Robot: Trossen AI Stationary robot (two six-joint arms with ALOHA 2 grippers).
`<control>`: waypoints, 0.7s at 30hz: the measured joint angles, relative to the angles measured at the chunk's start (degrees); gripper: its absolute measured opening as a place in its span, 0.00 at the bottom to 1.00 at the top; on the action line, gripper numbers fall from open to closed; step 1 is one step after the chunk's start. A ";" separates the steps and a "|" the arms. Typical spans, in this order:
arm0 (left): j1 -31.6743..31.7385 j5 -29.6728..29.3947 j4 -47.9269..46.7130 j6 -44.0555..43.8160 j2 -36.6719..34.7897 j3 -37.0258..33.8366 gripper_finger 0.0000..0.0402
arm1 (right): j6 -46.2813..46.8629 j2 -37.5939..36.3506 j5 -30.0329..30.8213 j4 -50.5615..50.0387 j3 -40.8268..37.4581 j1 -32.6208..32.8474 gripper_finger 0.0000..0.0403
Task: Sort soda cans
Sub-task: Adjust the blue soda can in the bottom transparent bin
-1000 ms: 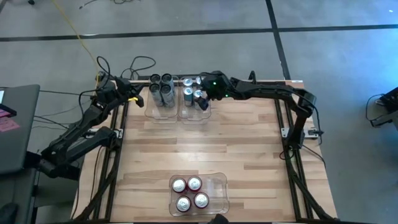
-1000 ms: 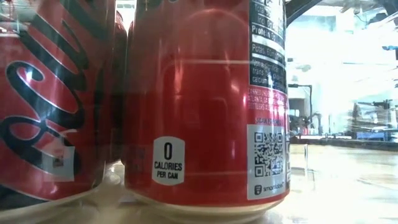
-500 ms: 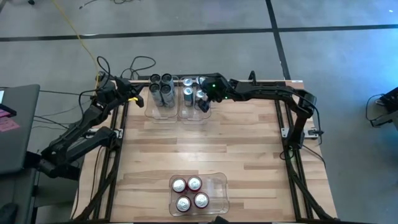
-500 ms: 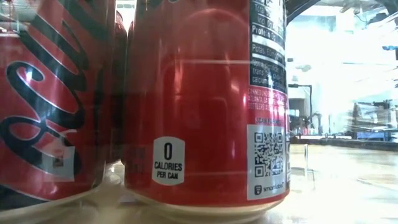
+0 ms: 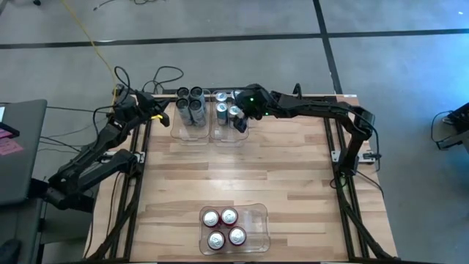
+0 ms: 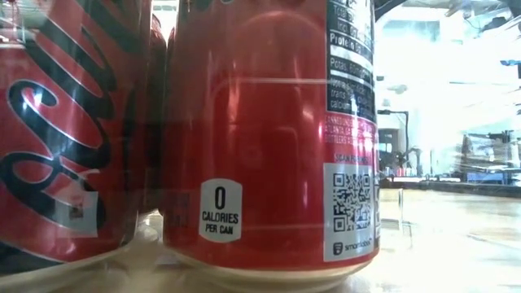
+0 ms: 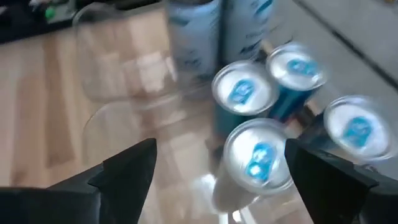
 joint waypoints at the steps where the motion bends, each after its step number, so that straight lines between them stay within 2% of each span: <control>1: -0.01 0.02 -0.02 -0.01 0.00 0.00 0.00 | -0.05 0.00 -1.11 -1.21 0.13 0.33 0.90; 6: 0.01 0.01 -0.07 0.01 0.00 0.00 0.00 | 0.66 0.02 -7.19 -4.88 0.13 2.75 0.75; 11: -0.01 0.02 -0.07 0.03 0.00 0.00 0.00 | 0.11 0.16 -8.27 -4.54 0.12 4.83 0.56; 21: 0.01 0.02 -0.76 -0.38 0.02 0.00 0.00 | 3.87 0.20 -7.57 2.46 -5.16 1.52 0.04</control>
